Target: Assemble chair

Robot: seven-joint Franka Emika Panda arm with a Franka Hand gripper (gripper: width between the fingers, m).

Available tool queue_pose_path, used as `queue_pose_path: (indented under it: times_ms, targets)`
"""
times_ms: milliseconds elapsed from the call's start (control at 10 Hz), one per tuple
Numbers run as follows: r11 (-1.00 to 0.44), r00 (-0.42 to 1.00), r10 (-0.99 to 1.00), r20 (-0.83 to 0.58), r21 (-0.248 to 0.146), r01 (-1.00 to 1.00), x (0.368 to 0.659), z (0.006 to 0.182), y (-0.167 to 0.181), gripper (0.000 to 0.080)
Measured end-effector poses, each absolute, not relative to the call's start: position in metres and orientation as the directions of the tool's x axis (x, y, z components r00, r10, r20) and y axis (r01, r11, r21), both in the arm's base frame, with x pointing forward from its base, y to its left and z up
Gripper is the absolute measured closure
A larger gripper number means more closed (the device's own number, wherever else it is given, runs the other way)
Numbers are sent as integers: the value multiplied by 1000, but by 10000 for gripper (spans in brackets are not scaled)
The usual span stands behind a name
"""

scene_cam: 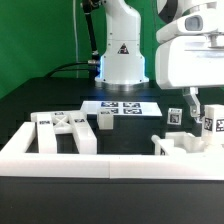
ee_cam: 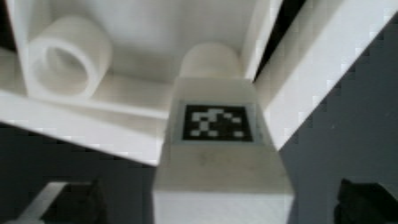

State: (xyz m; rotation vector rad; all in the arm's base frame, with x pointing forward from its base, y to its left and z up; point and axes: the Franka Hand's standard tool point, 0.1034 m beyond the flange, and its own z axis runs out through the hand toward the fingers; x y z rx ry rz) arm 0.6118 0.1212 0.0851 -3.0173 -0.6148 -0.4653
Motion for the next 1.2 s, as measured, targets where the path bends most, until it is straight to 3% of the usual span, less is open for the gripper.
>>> queue_pose_path:
  times_ms: [400, 700, 900, 1000, 1100, 1200]
  targets:
    - [-921, 917, 386, 98, -19, 390, 609, 83, 120, 151]
    - [-921, 916, 385, 110, -15, 389, 612, 85, 115, 151]
    - [-921, 917, 385, 109, -16, 389, 612, 84, 115, 415]
    - [-921, 917, 385, 109, -16, 389, 612, 84, 115, 415]
    - [-924, 920, 377, 109, -17, 381, 612, 84, 115, 511]
    - [-931, 926, 361, 109, -19, 365, 612, 84, 115, 511]
